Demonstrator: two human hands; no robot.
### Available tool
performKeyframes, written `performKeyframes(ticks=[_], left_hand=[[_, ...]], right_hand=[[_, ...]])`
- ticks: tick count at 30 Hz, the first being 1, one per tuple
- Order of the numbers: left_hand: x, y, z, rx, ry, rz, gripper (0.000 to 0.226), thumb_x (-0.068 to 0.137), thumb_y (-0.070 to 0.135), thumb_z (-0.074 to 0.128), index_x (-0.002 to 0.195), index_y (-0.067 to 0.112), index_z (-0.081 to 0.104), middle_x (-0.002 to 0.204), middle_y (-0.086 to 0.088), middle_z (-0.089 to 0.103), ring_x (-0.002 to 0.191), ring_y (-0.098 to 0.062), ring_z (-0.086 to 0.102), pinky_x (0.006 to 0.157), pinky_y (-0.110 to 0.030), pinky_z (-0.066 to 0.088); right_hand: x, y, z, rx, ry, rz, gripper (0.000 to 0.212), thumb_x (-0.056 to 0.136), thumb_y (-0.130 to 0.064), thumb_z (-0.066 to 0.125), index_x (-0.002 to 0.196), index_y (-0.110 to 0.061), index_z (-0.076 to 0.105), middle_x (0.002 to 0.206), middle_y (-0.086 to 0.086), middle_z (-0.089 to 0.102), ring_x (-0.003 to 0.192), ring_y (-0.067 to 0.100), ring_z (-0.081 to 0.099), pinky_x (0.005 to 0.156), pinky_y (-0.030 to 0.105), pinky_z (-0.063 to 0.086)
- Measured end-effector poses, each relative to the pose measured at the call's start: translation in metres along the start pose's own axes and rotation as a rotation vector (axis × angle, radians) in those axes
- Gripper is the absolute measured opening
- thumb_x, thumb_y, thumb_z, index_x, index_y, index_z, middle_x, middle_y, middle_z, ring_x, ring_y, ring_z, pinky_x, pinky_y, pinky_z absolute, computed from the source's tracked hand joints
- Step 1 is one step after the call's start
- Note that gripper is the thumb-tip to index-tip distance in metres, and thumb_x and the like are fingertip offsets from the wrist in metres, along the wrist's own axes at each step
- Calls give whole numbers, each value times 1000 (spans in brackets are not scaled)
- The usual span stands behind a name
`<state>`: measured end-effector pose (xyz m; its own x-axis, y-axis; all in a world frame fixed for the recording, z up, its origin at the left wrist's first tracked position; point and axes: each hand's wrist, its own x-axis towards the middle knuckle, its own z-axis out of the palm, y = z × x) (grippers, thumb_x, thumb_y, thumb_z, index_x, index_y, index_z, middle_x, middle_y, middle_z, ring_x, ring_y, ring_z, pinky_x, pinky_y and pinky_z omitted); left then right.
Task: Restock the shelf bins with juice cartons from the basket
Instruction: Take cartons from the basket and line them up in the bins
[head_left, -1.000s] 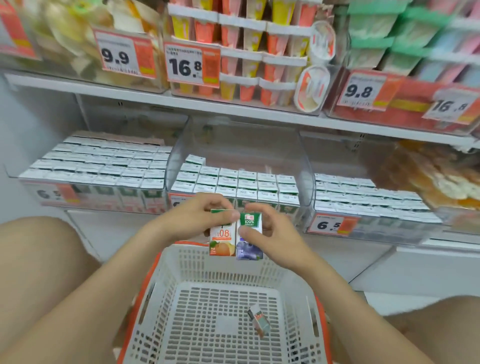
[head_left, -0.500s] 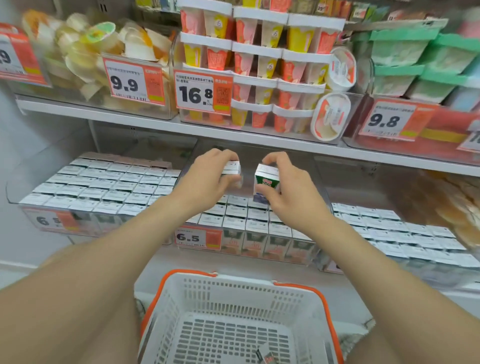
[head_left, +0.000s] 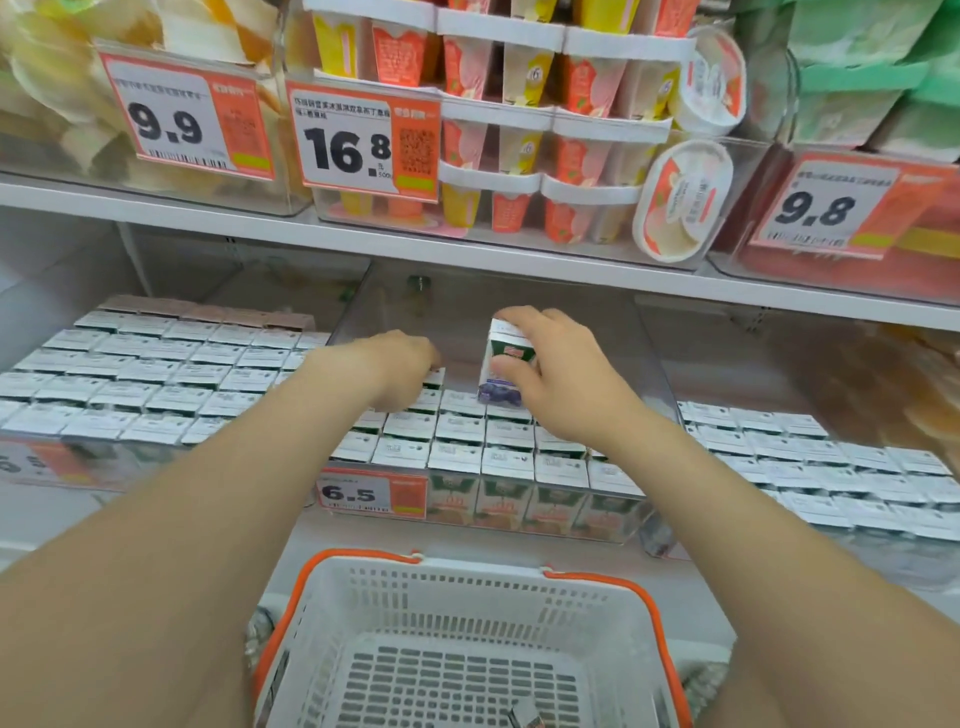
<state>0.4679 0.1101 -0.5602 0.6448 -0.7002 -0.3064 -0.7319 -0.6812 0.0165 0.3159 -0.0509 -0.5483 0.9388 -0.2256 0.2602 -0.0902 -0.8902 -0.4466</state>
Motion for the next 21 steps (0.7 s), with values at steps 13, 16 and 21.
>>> performKeyframes(ticks=[13, 16, 21], left_hand=[[-78, 90, -1, -1107, 331, 360, 29, 93, 20, 79, 121, 23, 70, 105, 3, 79, 97, -20, 76, 91, -45, 62], [-85, 120, -1, -1181, 283, 420, 24, 98, 18, 72, 122, 19, 70, 105, 2, 80, 97, -19, 77, 88, -42, 63], [-73, 178, 9, -957, 486, 441, 23, 102, 34, 63, 123, 27, 69, 112, 14, 75, 105, -1, 68, 94, -33, 56]], right_hand=[[-53, 3, -64, 326, 116, 110, 35, 99, -33, 54, 132, -28, 66, 109, -12, 74, 91, 3, 69, 86, 32, 58], [-78, 12, -87, 242, 115, 110, 31, 98, -27, 63, 128, -30, 66, 102, -16, 72, 80, -7, 63, 71, 9, 46], [-106, 48, -122, 223, 239, 285, 16, 94, -28, 57, 104, -28, 70, 92, -6, 73, 84, 10, 64, 68, 25, 45]])
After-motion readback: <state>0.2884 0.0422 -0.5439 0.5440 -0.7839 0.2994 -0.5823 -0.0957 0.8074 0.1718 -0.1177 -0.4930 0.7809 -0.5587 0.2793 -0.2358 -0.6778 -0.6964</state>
